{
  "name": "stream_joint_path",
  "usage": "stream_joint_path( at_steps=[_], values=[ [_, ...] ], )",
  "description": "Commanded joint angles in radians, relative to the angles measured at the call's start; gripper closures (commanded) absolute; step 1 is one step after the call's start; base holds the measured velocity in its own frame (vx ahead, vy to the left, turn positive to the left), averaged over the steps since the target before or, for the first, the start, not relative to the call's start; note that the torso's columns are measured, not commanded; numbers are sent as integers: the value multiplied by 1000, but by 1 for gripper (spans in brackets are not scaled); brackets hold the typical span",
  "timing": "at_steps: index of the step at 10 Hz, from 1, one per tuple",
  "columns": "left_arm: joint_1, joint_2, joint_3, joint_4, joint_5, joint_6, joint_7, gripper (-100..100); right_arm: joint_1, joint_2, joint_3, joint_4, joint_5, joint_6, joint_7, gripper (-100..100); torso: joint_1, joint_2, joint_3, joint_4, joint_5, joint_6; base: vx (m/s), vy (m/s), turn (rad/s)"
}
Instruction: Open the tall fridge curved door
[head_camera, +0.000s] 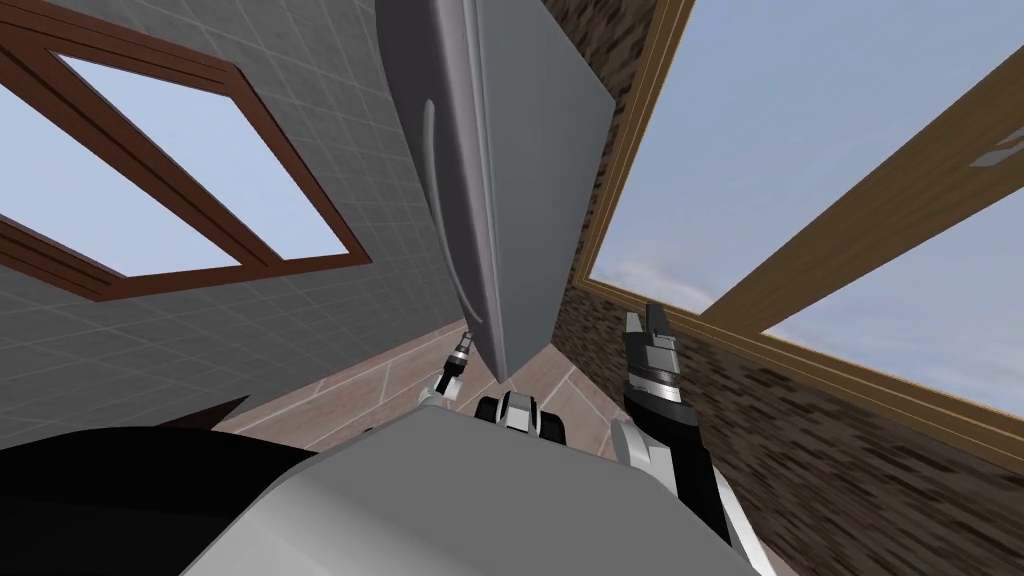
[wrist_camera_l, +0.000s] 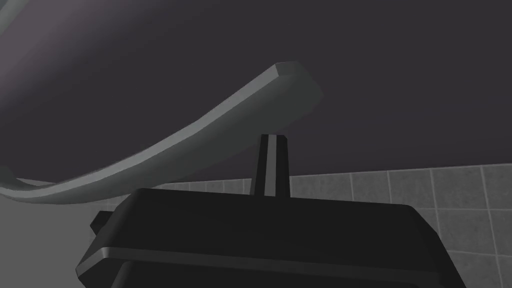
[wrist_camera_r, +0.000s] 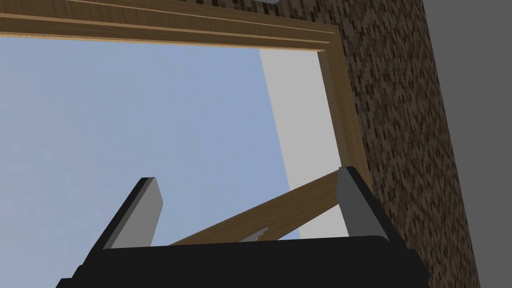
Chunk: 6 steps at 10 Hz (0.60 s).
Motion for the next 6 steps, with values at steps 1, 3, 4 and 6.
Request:
stream_joint_path(
  at_steps=[1,3,4,6],
  values=[
    [-4,19,-25,0,-14,-9,35,100,0,0,0,0,0,0,0,0,-6,0,0,0,-1,0,-149,284,-45],
    [-4,31,-41,-3,-24,-14,56,100,0,0,0,0,0,0,0,0,-18,-2,-1,-1,-5,0,-116,229,-55],
    [-4,42,-57,-6,-33,-19,76,100,0,0,0,0,0,0,0,0,-15,-4,-3,-1,-5,0,-105,304,-128],
    [-3,53,-73,-9,-42,-25,97,100,0,0,0,0,0,0,0,0,-12,-2,-2,-1,-3,0,-132,263,-41]
  ],
)
